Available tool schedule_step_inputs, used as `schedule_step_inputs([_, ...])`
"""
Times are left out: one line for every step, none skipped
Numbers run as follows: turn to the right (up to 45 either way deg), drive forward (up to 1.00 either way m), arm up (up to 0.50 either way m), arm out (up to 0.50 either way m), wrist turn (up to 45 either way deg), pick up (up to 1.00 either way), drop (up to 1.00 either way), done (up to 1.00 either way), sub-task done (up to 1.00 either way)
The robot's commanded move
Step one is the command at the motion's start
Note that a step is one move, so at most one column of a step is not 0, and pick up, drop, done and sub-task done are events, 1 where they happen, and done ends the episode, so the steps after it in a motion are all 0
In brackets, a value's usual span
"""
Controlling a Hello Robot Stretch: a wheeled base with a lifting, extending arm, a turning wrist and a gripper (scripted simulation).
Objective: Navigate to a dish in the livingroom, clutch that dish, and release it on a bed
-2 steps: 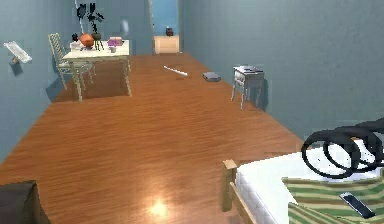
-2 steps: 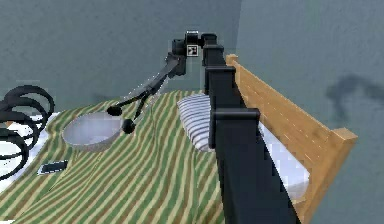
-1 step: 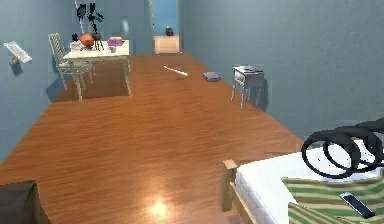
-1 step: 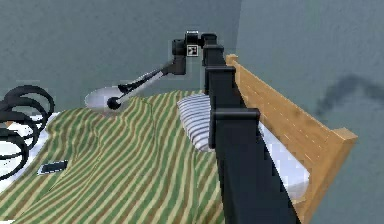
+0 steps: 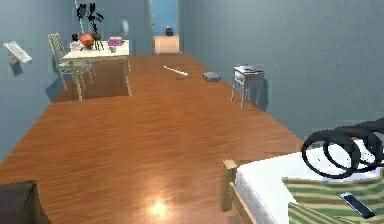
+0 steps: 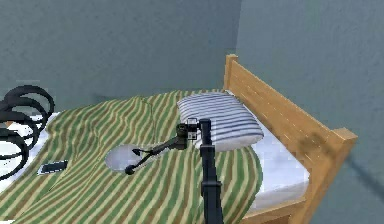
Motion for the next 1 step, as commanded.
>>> schedule_step_inputs([0.0, 0.0, -0.32, 0.0, 0.0, 0.0, 0.0, 0.0, 0.0])
